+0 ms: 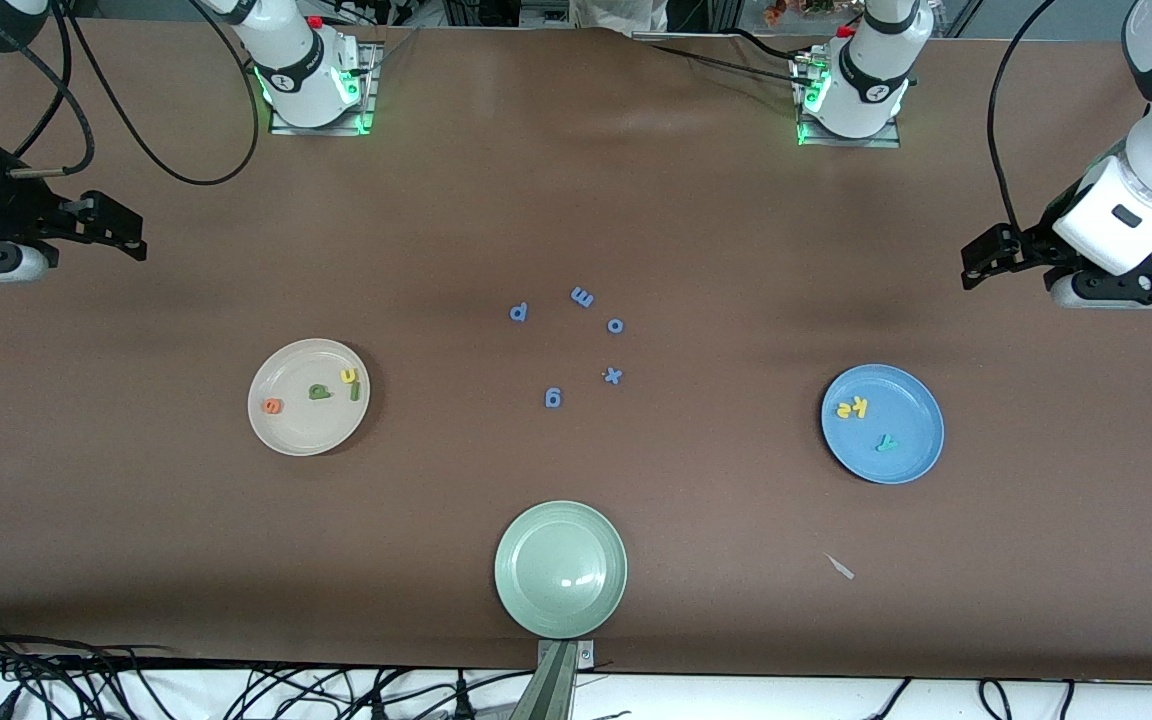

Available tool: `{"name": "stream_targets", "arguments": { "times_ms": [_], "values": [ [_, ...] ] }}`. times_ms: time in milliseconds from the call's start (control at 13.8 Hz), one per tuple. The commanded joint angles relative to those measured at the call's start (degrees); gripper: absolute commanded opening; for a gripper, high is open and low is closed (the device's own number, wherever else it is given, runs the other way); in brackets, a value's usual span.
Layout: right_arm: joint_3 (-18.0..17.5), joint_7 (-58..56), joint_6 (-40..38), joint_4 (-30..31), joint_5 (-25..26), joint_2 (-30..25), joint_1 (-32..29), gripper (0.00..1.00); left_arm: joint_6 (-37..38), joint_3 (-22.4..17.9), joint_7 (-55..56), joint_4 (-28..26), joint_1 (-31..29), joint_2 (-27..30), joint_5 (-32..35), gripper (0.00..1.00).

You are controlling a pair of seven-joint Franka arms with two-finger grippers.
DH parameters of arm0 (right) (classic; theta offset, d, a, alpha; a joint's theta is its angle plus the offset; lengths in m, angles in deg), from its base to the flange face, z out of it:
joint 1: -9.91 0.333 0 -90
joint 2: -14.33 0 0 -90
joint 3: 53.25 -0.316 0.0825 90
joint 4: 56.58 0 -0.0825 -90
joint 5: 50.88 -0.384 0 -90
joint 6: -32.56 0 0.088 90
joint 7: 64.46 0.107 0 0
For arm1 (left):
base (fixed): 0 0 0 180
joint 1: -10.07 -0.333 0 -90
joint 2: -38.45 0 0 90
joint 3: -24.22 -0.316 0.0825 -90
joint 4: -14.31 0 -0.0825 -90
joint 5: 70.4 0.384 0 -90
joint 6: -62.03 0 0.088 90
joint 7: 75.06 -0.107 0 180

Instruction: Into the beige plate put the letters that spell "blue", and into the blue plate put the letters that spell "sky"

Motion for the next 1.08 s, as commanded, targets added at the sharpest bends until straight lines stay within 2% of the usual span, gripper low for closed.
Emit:
{"name": "stream_targets", "arguments": {
  "times_ms": [0,1012],
  "values": [
    [-0.03,-0.69,-1.87,-2.35,-0.03,0.55,-0.07,1.0,1.08,0.04,0.1,0.7,0.08,0.06,0.84,1.0],
    [-0.03,-0.34,-2.04,-4.19,0.14,1.69,-0.07,1.0,1.08,0.04,0.1,0.7,0.08,0.14,0.84,1.0]
  ]
}}
